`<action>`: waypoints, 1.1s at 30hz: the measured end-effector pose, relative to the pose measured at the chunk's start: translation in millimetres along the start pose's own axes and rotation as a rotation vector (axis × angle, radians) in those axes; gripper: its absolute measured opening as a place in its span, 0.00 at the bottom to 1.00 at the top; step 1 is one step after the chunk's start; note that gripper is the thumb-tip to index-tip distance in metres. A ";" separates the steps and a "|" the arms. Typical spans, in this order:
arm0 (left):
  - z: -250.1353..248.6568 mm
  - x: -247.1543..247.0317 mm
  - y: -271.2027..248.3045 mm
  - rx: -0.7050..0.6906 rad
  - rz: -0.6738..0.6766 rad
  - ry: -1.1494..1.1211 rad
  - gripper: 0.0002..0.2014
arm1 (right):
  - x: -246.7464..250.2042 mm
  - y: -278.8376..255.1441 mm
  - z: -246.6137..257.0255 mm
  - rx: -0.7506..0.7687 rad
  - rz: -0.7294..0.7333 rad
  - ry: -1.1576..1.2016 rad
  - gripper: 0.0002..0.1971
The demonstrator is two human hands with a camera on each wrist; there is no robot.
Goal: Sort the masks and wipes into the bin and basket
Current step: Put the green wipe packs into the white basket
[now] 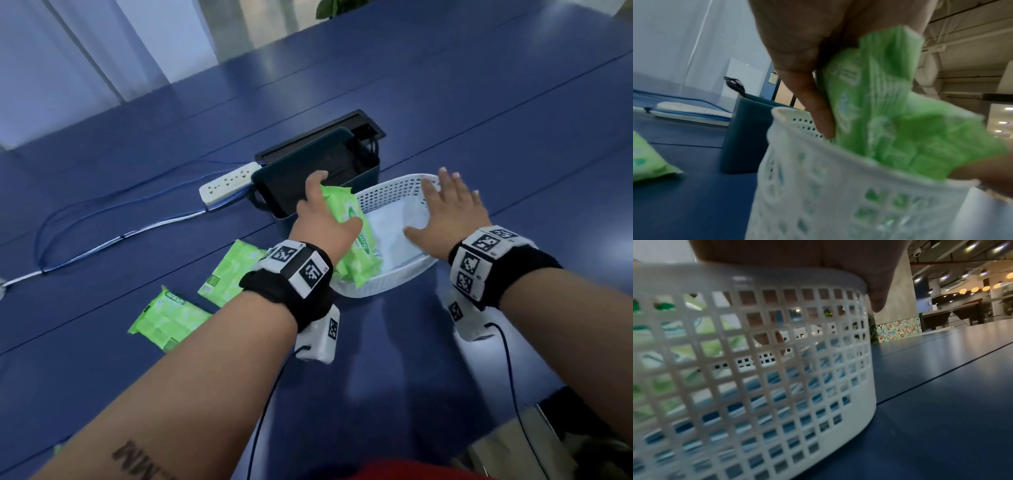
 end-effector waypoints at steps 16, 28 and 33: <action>-1.7 -15.6 -5.4 -0.133 0.170 0.357 0.27 | -1.5 1.9 5.6 0.050 0.010 0.040 0.43; 14.3 -19.0 10.4 -0.078 0.233 0.658 0.28 | 0.0 5.3 7.6 0.067 0.048 0.018 0.43; 4.7 -23.3 9.0 -0.289 0.218 1.051 0.29 | 0.2 4.5 5.8 0.049 0.043 0.030 0.43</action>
Point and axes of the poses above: each hand's wrist, its own y-axis towards the middle knuckle, its own x-axis out of the back of the hand, z = x × y, the point moved 6 cm from there along y, towards the middle knuckle, and after that the axes turned 15 degrees about -z, right-handed, at the moved point
